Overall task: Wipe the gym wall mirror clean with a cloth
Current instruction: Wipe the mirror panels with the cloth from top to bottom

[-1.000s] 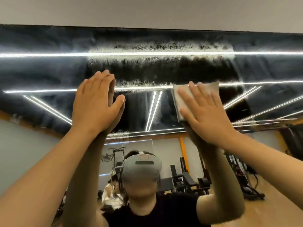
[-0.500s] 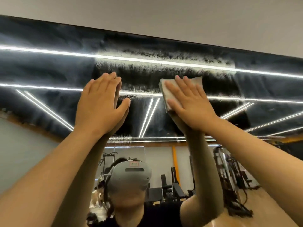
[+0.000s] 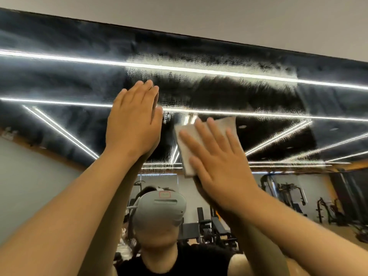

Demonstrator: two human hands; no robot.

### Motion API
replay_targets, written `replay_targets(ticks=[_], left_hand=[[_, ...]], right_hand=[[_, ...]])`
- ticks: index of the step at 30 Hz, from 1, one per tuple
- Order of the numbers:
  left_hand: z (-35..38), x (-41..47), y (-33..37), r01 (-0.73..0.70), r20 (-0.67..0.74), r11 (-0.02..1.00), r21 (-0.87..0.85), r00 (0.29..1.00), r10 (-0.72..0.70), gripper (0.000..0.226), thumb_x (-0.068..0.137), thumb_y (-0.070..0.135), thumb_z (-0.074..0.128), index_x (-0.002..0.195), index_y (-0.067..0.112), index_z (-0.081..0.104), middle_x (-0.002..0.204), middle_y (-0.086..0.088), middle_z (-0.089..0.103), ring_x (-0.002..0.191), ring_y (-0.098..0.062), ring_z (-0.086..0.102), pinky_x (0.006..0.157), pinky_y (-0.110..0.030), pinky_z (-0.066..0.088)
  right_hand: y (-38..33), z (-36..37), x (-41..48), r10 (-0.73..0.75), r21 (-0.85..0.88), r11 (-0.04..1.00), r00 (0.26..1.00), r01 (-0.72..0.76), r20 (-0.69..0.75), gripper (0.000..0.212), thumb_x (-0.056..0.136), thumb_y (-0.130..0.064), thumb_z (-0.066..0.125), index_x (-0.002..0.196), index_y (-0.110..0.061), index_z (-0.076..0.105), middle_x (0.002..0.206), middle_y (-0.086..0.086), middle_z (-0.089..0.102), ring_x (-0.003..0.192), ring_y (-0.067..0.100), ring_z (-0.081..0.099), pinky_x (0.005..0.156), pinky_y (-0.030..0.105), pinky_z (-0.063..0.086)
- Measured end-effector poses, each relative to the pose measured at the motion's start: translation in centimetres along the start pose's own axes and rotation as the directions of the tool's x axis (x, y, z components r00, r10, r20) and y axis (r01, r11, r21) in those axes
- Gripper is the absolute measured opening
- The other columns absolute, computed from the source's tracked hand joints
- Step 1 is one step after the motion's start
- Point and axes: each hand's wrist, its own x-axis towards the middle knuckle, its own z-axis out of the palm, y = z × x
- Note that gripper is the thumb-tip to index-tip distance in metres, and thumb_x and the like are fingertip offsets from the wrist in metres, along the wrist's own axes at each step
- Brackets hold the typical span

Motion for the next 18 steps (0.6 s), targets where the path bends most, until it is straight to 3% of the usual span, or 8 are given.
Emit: replay_targets(ticks=[3,7,11,18], left_hand=[[0.1,0.0,0.0,0.006,-0.011,0.999,-0.052,1.0,-0.006,0.049,0.105,0.028,0.033,0.152,0.013,0.035,0.161,-0.003,0.03,0.15,-0.017,0.019,0.124,-0.039,0.009],[-1.0,-0.1,0.0,-0.014,-0.038,0.98,-0.197,0.999,0.007,0.049,0.103,0.024,0.033,0.15,0.012,0.039,0.159,-0.005,0.033,0.15,-0.018,0.021,0.124,-0.037,0.007],[-3.4,-4.6,-0.8,-0.053,-0.066,0.988,-0.143,0.997,0.043,0.043,0.1,0.018,0.035,0.14,0.011,0.049,0.148,-0.006,0.046,0.141,-0.022,0.035,0.122,-0.044,0.018],[-3.4,-10.3,-1.7,0.144,-0.067,0.976,-0.162,0.985,-0.156,0.048,0.098,0.02,0.036,0.142,0.002,0.044,0.149,-0.015,0.044,0.141,-0.028,0.034,0.12,-0.05,0.023]], right_hand=[[-0.9,1.1,-3.9,-0.064,-0.004,0.998,0.998,0.064,0.002,0.054,0.104,-0.046,0.017,0.157,-0.04,0.014,0.167,-0.003,0.008,0.154,0.019,0.0,0.121,0.049,0.005],[0.0,0.7,-2.9,-0.127,0.018,0.992,0.992,0.127,0.016,0.054,0.103,-0.047,0.019,0.156,-0.043,0.011,0.167,-0.005,0.008,0.154,0.015,-0.002,0.122,0.045,-0.001],[0.9,-0.5,2.7,0.019,-0.002,1.0,1.0,-0.019,0.005,0.058,0.099,-0.052,0.007,0.156,-0.042,0.006,0.167,-0.005,0.001,0.153,0.017,-0.007,0.123,0.047,-0.002],[-1.5,-1.6,14.3,0.246,-0.007,0.969,0.969,-0.246,-0.011,0.053,0.106,-0.041,0.016,0.157,-0.039,0.001,0.167,-0.001,-0.005,0.153,0.021,-0.01,0.121,0.048,-0.006]])
